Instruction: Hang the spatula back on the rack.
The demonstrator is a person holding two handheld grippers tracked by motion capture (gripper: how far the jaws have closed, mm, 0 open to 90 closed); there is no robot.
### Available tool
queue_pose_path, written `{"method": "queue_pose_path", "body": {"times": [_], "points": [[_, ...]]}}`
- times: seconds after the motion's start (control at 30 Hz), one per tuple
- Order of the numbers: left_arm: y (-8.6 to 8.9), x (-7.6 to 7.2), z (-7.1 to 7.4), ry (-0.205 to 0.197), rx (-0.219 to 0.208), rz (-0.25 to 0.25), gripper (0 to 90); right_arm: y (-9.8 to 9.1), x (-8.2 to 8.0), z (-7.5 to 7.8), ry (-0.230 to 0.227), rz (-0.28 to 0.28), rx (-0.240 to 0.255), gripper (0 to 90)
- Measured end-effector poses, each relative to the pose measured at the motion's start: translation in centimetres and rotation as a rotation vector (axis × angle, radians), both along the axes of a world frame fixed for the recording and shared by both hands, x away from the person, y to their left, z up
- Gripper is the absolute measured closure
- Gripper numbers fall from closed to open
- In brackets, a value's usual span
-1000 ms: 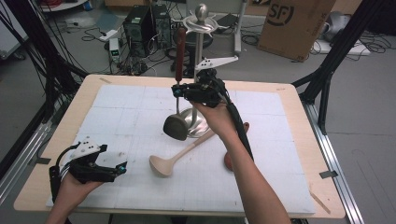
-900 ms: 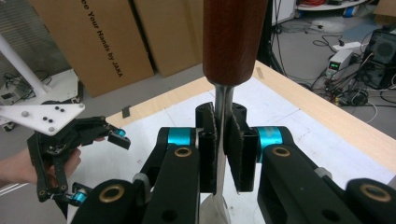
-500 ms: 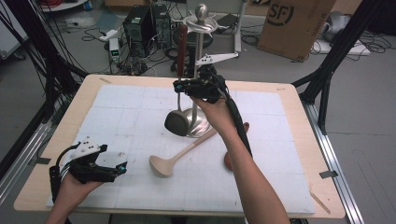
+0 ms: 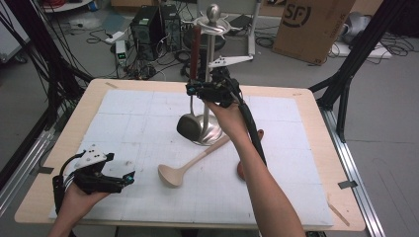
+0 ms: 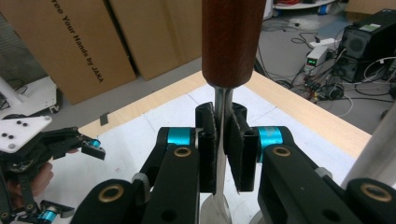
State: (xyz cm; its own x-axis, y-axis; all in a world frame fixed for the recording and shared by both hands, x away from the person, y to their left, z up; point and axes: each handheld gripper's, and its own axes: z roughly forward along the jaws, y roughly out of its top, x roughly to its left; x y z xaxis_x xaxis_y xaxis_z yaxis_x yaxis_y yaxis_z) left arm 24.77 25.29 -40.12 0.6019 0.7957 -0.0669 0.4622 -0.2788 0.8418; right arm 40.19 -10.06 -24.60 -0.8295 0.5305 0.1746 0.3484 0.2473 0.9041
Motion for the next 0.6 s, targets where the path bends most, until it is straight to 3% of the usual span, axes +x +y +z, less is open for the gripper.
{"method": "queue_pose_path", "body": {"times": [0.6], "points": [[0.01, -0.03, 0.02, 0.0, -0.001, 0.0, 1.7, -0.46, 0.43, -0.06, -0.025, -0.051, 0.004, 80.9]]}}
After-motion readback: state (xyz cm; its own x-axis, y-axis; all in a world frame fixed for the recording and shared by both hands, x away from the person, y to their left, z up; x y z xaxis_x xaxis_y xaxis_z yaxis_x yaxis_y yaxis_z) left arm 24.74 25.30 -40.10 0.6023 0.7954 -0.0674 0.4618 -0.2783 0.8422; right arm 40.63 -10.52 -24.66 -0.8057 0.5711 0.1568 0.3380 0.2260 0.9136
